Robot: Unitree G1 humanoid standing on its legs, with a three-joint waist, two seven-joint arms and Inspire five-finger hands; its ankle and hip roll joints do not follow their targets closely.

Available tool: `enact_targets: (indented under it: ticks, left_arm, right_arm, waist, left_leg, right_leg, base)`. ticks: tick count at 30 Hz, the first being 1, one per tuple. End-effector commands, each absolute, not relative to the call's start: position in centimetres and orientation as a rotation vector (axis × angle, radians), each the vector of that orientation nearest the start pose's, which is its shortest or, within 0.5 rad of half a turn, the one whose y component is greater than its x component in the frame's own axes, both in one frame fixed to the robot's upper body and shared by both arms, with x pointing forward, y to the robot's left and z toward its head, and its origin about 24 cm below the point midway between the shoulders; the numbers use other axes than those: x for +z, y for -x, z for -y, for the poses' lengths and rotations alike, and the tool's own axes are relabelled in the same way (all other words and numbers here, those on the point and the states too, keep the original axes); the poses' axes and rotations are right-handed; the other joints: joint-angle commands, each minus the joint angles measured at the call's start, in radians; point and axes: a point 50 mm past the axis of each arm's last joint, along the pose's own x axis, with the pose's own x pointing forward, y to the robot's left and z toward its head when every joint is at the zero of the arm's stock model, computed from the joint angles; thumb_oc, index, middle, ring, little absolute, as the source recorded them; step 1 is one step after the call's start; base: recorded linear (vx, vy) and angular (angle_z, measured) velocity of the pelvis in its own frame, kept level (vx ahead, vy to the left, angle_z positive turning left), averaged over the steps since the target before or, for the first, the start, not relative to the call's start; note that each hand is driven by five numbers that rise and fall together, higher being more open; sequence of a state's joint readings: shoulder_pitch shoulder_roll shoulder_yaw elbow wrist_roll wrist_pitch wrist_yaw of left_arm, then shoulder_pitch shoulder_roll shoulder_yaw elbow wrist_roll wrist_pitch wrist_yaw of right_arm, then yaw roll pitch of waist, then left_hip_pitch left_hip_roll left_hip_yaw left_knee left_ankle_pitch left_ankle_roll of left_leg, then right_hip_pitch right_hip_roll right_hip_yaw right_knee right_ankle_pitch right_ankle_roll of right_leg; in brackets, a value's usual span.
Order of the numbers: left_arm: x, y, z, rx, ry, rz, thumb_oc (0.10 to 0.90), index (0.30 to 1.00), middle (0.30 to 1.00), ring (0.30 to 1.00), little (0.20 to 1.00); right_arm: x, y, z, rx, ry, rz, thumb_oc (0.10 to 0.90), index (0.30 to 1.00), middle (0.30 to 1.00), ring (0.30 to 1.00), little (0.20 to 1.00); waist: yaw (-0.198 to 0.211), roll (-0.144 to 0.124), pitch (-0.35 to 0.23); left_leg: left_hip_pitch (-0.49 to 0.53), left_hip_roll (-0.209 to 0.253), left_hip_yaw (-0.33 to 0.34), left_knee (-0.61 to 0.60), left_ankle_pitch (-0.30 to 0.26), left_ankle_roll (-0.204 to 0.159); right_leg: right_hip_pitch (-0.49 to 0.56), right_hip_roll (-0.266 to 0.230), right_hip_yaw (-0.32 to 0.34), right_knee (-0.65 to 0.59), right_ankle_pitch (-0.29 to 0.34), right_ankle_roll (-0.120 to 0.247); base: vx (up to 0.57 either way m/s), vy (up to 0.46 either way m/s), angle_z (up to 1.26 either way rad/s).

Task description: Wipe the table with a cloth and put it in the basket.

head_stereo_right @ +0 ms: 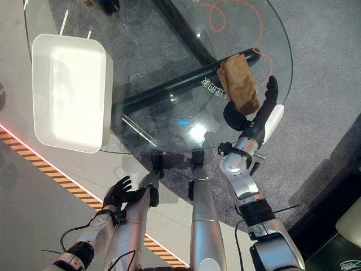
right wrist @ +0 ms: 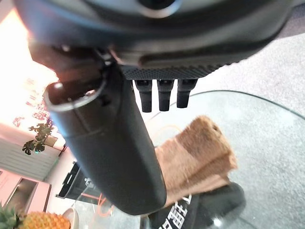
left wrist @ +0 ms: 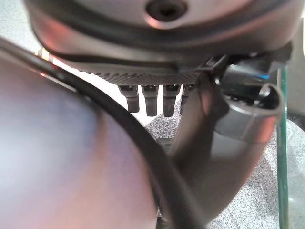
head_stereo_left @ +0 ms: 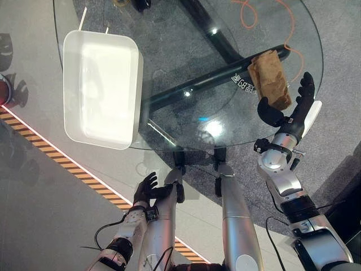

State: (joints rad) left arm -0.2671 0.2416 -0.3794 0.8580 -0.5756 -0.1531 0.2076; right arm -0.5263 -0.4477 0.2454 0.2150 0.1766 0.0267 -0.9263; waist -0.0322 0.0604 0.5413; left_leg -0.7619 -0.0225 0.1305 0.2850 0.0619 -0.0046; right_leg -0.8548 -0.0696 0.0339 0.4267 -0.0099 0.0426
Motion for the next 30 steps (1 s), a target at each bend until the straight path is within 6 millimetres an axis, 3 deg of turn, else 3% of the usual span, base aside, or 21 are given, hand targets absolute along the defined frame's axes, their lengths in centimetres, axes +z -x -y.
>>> enact_targets:
  ticks: [1,9,20,30]
  left_arm:
    - [-9.5,-22.7,-17.6,0.177,0.073,-0.648,0.8,0.9,0.9,0.9,0.9]
    - [-9.1,-23.0,-17.4,0.159,0.069,-0.637,0.8,0.9,0.9,0.9,0.9]
    - [-8.4,-23.7,-17.4,0.141,0.079,-0.606,0.8,0.9,0.9,0.9,0.9]
    - [-8.0,-24.2,-17.2,0.122,0.085,-0.587,0.8,0.9,0.9,0.9,0.9]
  right_arm:
    - [19.4,-31.5,20.5,-0.732,0.254,0.587,0.8,0.9,0.9,0.9,0.9]
    - [19.5,-32.6,22.3,-0.775,0.303,0.512,0.8,0.9,0.9,0.9,0.9]
    - [21.4,-33.9,24.0,-0.816,0.347,0.492,0.8,0.9,0.9,0.9,0.9]
    - [22.3,-35.2,24.5,-0.788,0.402,0.441,0.8,0.9,0.9,0.9,0.9]
  waist:
    - [-0.023,0.029,-0.021]
    - [-0.01,0.042,-0.021]
    - [0.01,0.057,-0.021]
    - [0.027,0.058,-0.021]
  left_leg:
    - [-0.076,-0.05,-0.04,0.154,-0.095,0.014]
    - [-0.133,-0.048,-0.045,0.183,-0.1,0.015]
    - [-0.205,-0.052,-0.058,0.212,-0.098,0.01]
    - [-0.272,-0.051,-0.071,0.242,-0.102,0.007]
  right_leg:
    - [-0.017,0.027,-0.077,-0.006,0.011,-0.01]
    - [-0.075,0.027,-0.078,0.026,0.011,-0.006]
    - [-0.147,0.026,-0.083,0.065,0.014,-0.001]
    - [-0.211,0.02,-0.086,0.099,0.014,-0.001]
  base:
    - [0.04,0.009,0.02]
    - [0.04,0.005,0.02]
    - [0.03,0.001,0.02]
    - [0.02,0.001,0.05]
